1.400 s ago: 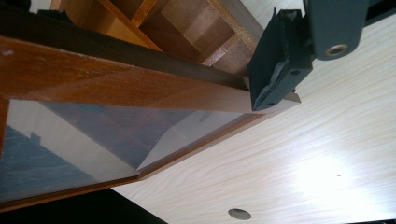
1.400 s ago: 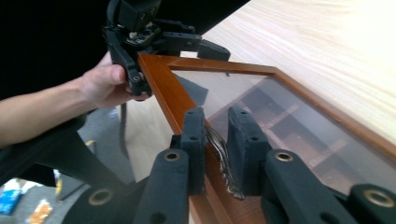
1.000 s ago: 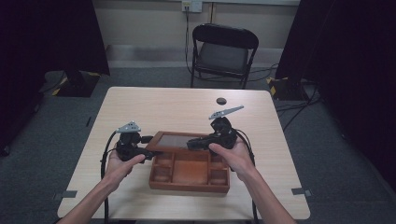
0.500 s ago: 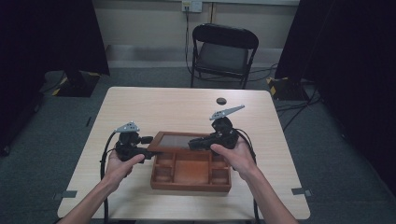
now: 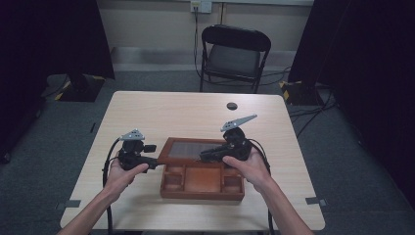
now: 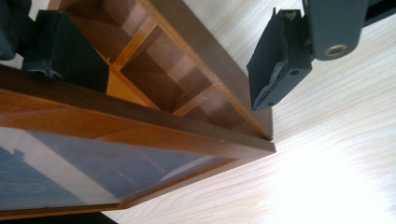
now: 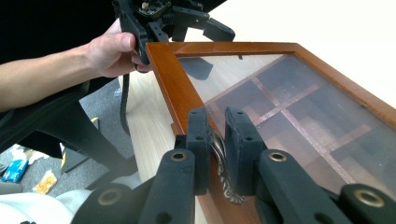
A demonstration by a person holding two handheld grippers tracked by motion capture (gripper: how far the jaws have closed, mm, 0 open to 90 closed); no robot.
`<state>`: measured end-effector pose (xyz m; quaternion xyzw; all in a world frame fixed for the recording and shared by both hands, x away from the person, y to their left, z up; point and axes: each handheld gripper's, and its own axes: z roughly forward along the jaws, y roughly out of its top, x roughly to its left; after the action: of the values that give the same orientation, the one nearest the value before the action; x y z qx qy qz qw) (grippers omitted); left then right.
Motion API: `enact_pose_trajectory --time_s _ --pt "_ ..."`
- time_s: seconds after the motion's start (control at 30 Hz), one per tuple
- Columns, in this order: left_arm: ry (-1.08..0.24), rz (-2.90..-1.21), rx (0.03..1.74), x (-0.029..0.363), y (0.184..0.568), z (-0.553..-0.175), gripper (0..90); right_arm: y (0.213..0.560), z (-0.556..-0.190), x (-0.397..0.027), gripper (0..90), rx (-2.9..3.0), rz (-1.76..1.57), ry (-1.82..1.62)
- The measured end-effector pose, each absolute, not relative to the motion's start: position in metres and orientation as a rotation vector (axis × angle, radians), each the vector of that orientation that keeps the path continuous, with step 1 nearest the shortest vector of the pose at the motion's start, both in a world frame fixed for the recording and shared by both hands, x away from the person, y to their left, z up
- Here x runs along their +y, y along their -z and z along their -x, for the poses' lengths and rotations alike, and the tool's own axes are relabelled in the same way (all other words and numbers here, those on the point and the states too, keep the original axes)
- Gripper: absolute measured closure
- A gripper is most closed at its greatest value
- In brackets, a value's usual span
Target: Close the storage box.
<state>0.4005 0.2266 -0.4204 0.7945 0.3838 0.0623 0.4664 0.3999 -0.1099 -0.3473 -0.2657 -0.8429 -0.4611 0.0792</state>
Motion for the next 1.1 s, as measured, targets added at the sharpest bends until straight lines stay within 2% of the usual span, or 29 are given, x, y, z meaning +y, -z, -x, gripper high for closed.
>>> enact_pose_trajectory --time_s 0.53,1.1 --pt "-0.155 -1.905 1.034 0.257 0.424 -0.404 20.4 0.359 -0.385 -0.108 80.7 -2.585 0.782 1.376" --pt "-0.14 -1.928 1.038 0.255 0.431 -0.407 20.4 0.38 -0.372 -0.104 80.5 -2.632 0.761 1.32"
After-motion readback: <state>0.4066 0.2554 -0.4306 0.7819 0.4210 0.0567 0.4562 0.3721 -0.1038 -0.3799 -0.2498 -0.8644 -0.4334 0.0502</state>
